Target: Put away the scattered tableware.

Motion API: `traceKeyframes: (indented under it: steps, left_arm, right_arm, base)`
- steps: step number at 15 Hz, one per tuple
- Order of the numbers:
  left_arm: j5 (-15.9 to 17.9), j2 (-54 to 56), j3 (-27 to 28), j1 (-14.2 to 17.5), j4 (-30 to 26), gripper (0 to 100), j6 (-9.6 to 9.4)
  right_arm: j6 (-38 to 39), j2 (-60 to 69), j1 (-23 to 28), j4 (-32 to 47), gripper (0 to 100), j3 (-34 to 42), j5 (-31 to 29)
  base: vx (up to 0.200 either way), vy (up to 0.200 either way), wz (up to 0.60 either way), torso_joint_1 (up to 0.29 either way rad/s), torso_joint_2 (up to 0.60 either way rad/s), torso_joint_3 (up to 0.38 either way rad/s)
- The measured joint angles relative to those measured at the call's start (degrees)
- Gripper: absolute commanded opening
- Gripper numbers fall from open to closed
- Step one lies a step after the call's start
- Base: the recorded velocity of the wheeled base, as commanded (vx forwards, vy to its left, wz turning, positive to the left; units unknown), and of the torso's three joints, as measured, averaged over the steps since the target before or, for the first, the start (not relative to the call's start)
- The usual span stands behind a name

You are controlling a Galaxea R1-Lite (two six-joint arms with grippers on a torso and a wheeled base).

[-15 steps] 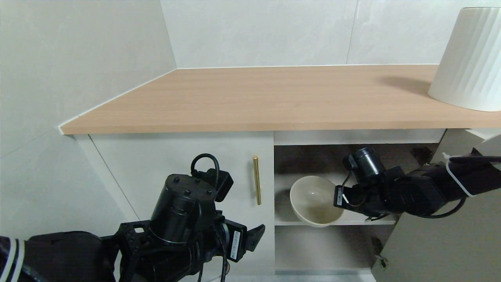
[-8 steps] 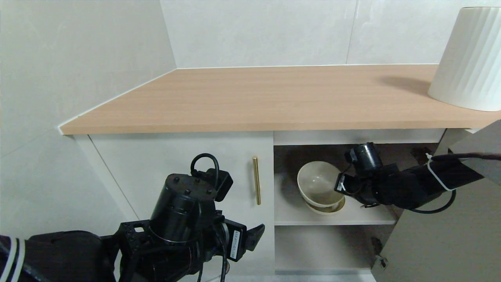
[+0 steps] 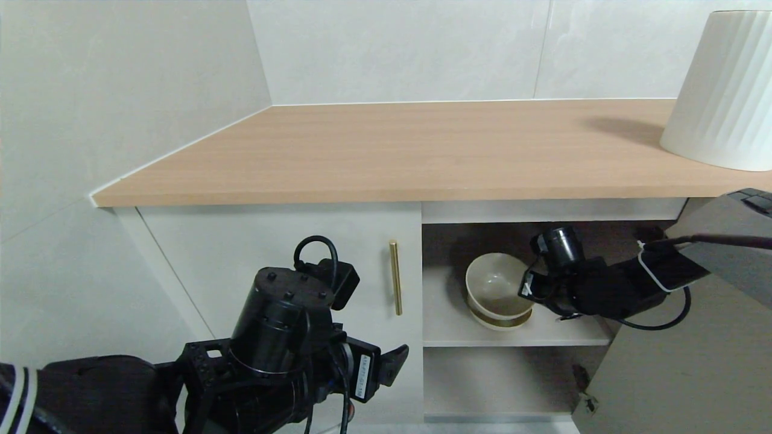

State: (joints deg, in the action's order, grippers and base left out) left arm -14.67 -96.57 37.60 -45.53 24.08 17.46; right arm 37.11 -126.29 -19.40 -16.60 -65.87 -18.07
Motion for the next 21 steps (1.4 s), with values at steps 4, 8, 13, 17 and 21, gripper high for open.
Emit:
traceKeyframes:
  steps: [4,8,13,17,21]
  left_arm:
    - [0.0,0.02,0.0,0.11,-0.02,100,0.02]
    - [0.0,0.02,0.02,0.2,0.0,100,0.0]
    - [0.0,0.1,0.09,0.17,-0.02,100,0.0]
    - [0.0,0.13,0.09,0.2,-0.02,100,0.0]
    - [0.0,0.16,0.11,0.17,0.0,100,0.02]
  right_arm:
    - [0.0,-0.72,0.49,0.0,0,-0.32,-0.27]
    - [-0.07,-1.0,0.51,0.0,0,-0.28,-0.22]
    - [-0.09,-1.74,0.35,0.1,0,-0.26,-0.18]
    - [-0.09,-1.93,0.16,0.02,100,-0.26,-0.1]
    - [0.02,-1.9,-0.48,0.0,100,-0.32,0.06]
  base:
    - [0.0,0.0,0.0,0.0,0.0,0.0]
    - [0.0,0.0,0.0,0.0,0.0,0.0]
    - [0.0,0.0,0.0,0.0,0.0,0.0]
    - [0.0,0.0,0.0,0.0,0.0,0.0]
    - [0.0,0.0,0.0,0.0,0.0,0.0]
